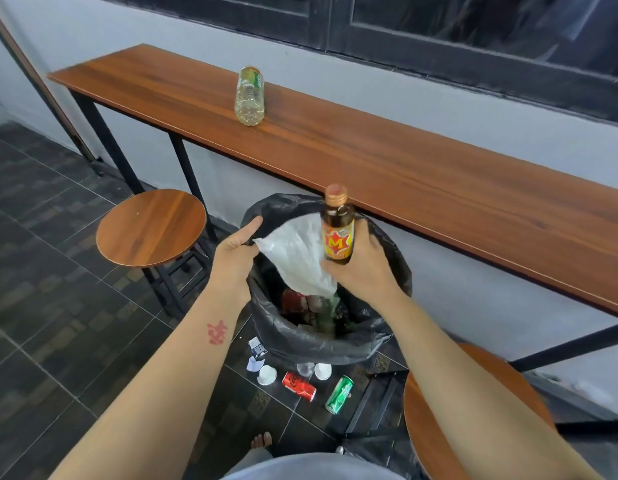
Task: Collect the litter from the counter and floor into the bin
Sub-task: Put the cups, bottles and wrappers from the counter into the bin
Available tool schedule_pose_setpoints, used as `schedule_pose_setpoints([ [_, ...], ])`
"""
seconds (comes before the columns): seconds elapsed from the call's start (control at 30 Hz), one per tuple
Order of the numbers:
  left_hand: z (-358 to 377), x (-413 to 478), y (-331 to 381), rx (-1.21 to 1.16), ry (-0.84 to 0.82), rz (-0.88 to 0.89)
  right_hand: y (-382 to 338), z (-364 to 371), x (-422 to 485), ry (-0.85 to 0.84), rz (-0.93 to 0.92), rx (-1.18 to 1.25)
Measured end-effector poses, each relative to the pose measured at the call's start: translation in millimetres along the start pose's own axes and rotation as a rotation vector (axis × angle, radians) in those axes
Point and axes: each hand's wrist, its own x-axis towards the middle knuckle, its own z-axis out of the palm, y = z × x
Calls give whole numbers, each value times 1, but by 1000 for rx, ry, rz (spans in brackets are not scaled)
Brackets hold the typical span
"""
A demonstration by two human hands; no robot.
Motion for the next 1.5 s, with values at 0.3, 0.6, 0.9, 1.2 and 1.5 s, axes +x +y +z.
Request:
schedule_pose_setpoints([
  [0.3,-17,-1,-12,86,58,-19,31,44,-8,-407,55,-629],
  [0.6,-25,3,-20,118,85,-19,44,56,3,-479,-125,-637],
  [0.9,-30,6,-23,40,186,-34,28,47,23,-325,-365,-495],
  [1.2,-67,40,-15,-94,198,-11,-69,42,76,95,-598,-98],
  [1.5,-133,123,30,-12,77,-12,-147,96,209,235,-254,-235],
])
